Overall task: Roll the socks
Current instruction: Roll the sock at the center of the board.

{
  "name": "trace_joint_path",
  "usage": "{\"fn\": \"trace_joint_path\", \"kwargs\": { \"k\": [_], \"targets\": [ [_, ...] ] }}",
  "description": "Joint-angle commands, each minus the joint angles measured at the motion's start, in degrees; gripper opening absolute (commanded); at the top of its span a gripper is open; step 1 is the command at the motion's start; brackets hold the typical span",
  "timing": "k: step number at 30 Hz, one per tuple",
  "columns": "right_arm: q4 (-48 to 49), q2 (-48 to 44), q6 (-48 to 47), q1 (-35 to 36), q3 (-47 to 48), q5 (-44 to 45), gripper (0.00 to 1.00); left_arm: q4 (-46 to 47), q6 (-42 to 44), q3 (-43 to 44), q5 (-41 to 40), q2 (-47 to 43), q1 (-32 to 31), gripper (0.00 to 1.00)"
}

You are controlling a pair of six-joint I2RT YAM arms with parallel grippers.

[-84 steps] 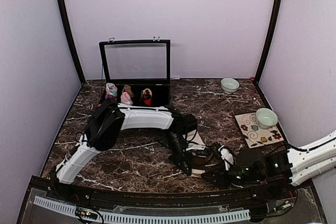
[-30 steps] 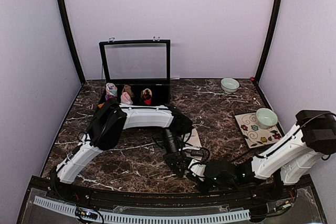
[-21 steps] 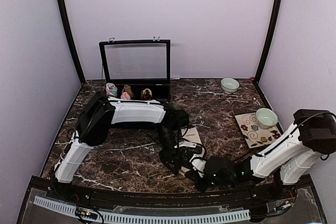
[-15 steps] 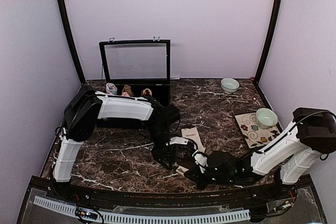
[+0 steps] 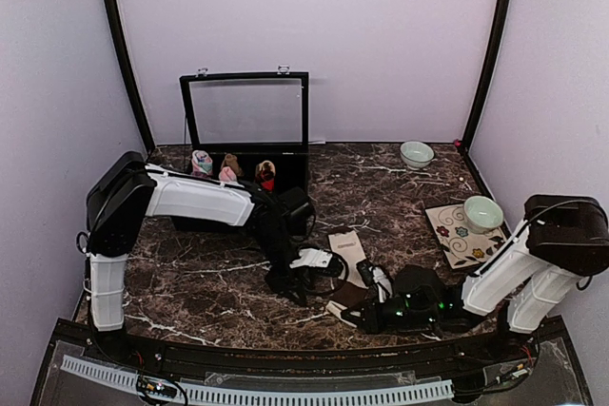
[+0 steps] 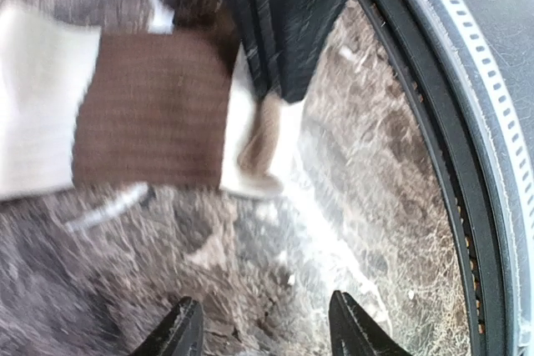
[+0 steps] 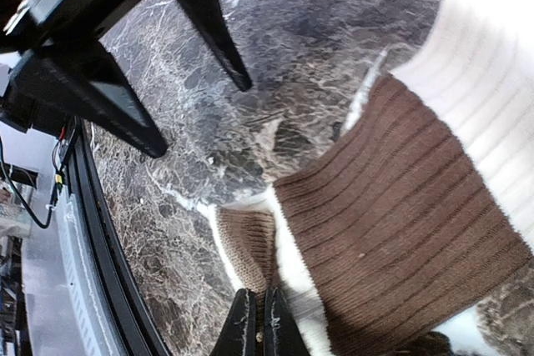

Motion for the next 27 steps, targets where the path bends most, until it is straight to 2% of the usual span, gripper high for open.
{"fn": "trace_joint_path", "kwargs": {
  "k": [1, 5, 10, 27],
  "targets": [
    [-10.40, 3.54, 6.74, -2.81, -5.51, -3.33, 0.00, 1.56, 4.88, 0.10, 2.09, -4.75, -2.89, 0.52],
    [-9.29, 4.82, 9.86, -5.73, -7.04, -6.68, 0.00, 3.42, 7.69, -0.78, -1.22, -4.85, -6.51, 0.52],
    [-13.15, 5.58, 9.88, -7.34, -5.37, -8.65, 0.00, 7.74, 9.81, -1.43, -5.35, -4.68, -10.31, 0.51],
    [-15.79, 6.69, 8.67, -12.28, -3.80, -14.00, 0.00, 12.21, 12.27, -0.47, -12.11, -0.22, -10.93, 0.47]
  ]
}}
